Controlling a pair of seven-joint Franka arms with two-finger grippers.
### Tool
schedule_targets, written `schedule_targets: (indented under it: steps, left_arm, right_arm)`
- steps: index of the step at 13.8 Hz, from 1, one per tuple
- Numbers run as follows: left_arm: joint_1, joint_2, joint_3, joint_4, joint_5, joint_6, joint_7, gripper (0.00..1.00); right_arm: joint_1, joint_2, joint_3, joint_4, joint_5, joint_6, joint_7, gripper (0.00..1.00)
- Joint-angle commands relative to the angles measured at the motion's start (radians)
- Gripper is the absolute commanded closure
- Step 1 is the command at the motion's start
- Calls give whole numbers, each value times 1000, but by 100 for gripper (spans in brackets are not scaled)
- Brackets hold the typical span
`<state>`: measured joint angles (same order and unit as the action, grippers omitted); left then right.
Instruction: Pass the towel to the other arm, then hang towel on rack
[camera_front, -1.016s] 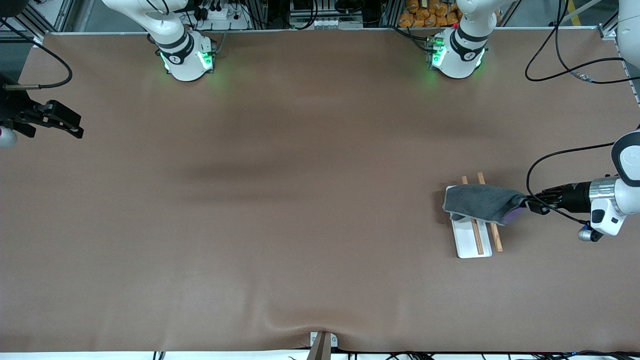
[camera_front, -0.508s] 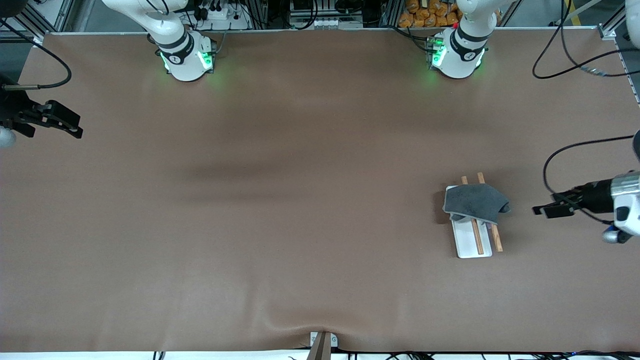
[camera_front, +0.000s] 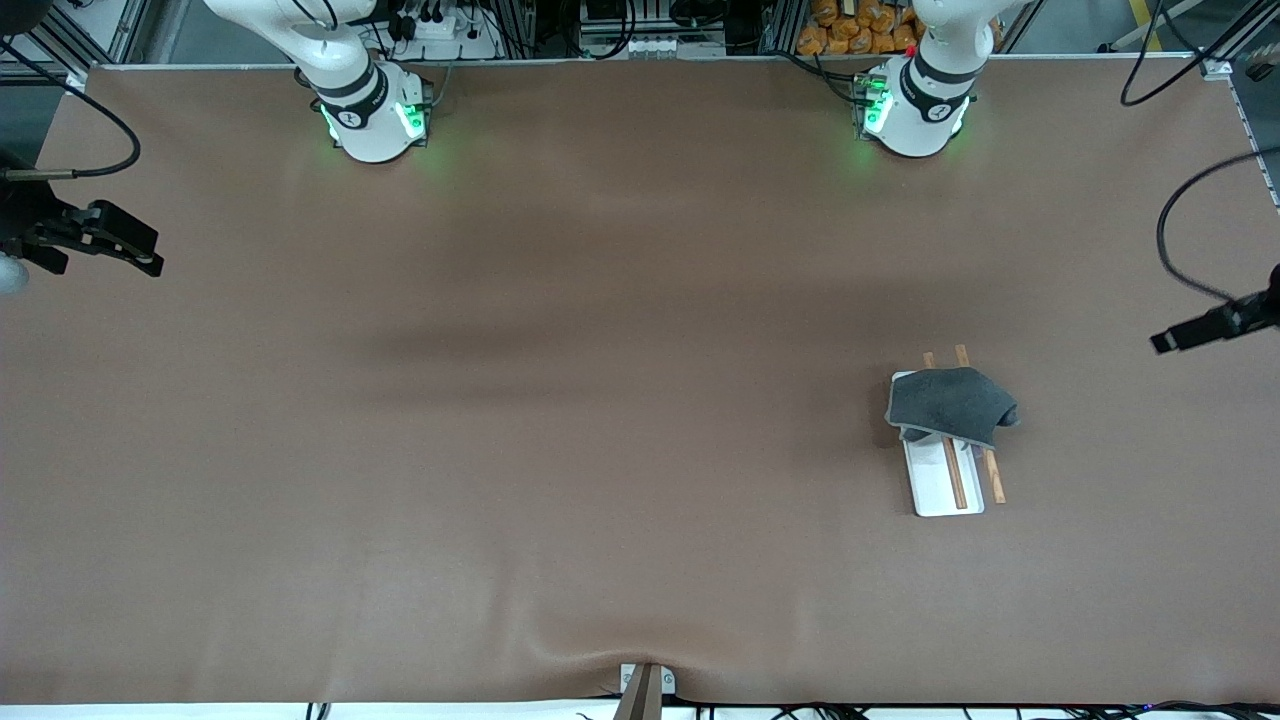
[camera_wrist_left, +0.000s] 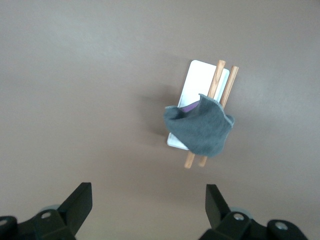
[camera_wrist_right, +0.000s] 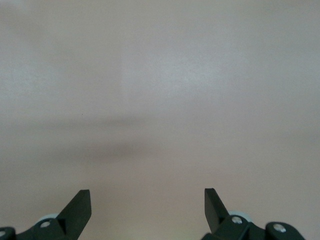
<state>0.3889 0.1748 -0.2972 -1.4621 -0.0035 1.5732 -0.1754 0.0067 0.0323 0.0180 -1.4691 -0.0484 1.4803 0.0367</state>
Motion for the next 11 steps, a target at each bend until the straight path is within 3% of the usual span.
schedule_targets:
  steps: [1,11]
  left_arm:
    - [1,-59,-43,9,56,-39,42,0]
    - [1,-155,-132,25,59,-110,39,0]
  right_arm:
    - [-4,8,3,21,-18,-14,11,0]
    - [-5,9,2,23,-13,-46,9,0]
